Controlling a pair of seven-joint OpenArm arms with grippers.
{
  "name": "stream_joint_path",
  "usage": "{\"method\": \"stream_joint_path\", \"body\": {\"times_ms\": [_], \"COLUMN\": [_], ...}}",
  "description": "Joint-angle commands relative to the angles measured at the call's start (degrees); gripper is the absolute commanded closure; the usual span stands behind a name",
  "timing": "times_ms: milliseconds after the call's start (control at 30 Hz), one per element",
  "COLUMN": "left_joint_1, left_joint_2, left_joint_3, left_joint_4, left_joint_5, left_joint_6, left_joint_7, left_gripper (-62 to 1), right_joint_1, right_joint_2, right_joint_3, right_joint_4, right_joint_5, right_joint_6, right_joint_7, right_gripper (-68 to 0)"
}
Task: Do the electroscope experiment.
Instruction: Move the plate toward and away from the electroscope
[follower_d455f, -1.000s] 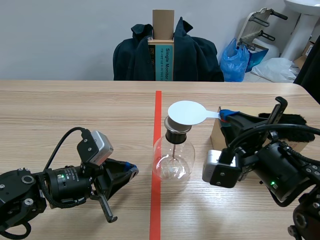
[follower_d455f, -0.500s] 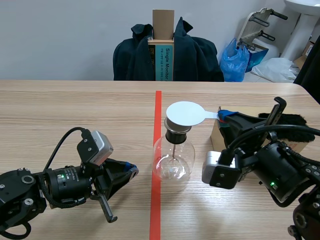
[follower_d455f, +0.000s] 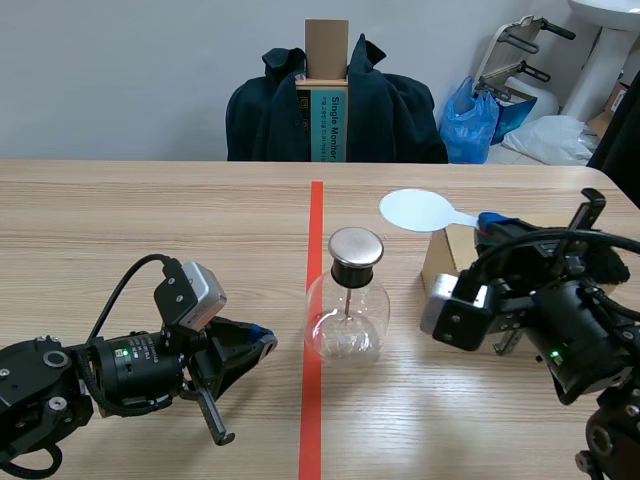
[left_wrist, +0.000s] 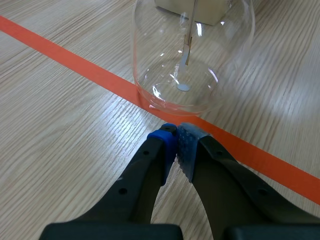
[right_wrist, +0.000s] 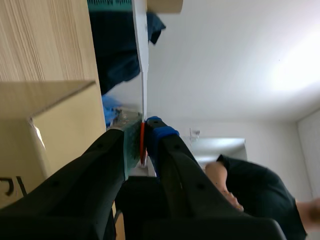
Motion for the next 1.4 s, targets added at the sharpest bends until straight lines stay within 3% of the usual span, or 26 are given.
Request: {"method": "stream_joint_path", "body": {"times_ms": [0, 233, 367, 633, 1067, 1367], "left_joint_1": [-0.2, -0.2, -0.2, -0.2, -0.2, -0.2], "left_joint_2": [0.3, 0.3, 0.3, 0.3, 0.3, 0.3], "left_joint_3": [-0.5, -0.5, -0.5, -0.5, -0.5, -0.5], "left_joint_4": [1.1, 1.1, 1.1, 1.1, 1.1, 1.1], "left_joint_5": [-0.6, -0.6, -0.6, -0.6, -0.6, -0.6], "left_joint_6": [0.1, 0.1, 0.1, 0.0, 0.0, 0.0], "left_joint_7": [-1.2, -1.2, -1.2, -1.2, -1.2, -1.2], "left_gripper": [-2.1, -2.1, -2.1, -2.1, -2.1, -2.1], "right_joint_1": [0.7, 0.7, 0.7, 0.7, 0.7, 0.7], "right_joint_2": [0.6, 0.6, 0.6, 0.6, 0.6, 0.6], "right_joint_3": [0.7, 0.7, 0.7, 0.7, 0.7, 0.7], "right_joint_4": [1.0, 1.0, 1.0, 1.0, 1.0, 1.0], "right_joint_5": [0.2, 0.2, 0.2, 0.2, 0.2, 0.2], "right_joint_6": [-0.6, -0.6, -0.6, -0.7, -0.7, -0.7], "right_joint_7": [-1.4, -8.0, -8.8, -1.9, 15.7, 19.1], "right_gripper": [-0.8, -0.8, -0.8, -0.8, -0.8, -0.8]}}
